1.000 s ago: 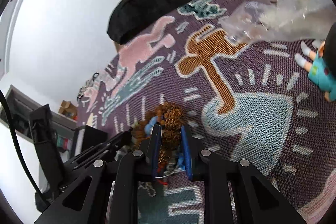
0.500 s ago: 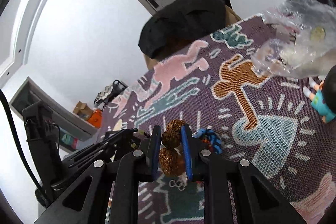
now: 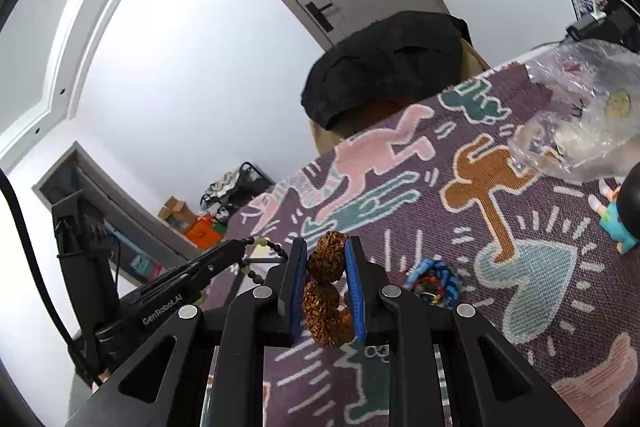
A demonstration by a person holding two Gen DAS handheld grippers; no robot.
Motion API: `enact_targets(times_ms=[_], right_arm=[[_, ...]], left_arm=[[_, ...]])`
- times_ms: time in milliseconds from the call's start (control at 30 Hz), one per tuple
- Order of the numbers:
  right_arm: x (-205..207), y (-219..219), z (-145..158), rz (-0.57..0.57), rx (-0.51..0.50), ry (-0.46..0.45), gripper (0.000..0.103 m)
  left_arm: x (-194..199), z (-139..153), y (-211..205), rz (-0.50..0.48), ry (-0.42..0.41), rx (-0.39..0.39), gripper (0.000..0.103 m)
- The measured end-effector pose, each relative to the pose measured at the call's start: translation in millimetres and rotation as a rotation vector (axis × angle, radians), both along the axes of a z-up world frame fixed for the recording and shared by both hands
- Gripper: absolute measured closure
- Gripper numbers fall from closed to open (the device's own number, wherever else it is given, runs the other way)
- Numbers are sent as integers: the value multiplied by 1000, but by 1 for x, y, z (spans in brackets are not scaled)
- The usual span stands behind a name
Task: Organize jewelry
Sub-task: 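Lower the bead strand into the box with the left gripper while the right drops the brown bracelet in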
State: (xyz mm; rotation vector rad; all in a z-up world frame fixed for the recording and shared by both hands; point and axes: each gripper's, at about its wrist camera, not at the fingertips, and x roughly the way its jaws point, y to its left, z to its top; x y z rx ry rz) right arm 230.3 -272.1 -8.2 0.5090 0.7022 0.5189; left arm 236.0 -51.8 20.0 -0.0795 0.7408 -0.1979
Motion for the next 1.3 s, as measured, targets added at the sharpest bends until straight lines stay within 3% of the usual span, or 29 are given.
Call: enact_targets(times_ms=[333, 933, 1000, 1033, 1067, 1133, 1300], right_arm=[[-3, 25, 18, 47, -16, -33, 82], [5, 92, 4, 135, -95, -1, 82], [6, 99, 3, 146, -103, 1, 82], [7, 104, 3, 155, -109, 2, 82], [8, 108, 3, 160, -115, 0, 82], [10, 118, 4, 175, -128, -4, 82], [18, 139, 7, 201, -155, -7, 82]], left_arm=[[-10, 11, 31, 45, -17, 10, 95], [7, -53, 83, 133, 102, -13, 93], [10, -59, 88, 160, 143, 3, 84], [8, -60, 91, 171, 147, -5, 70], [6, -61, 94, 178, 143, -17, 49], [-4, -59, 106, 215, 103, -58, 28], [-20, -56, 128, 261, 73, -77, 27]])
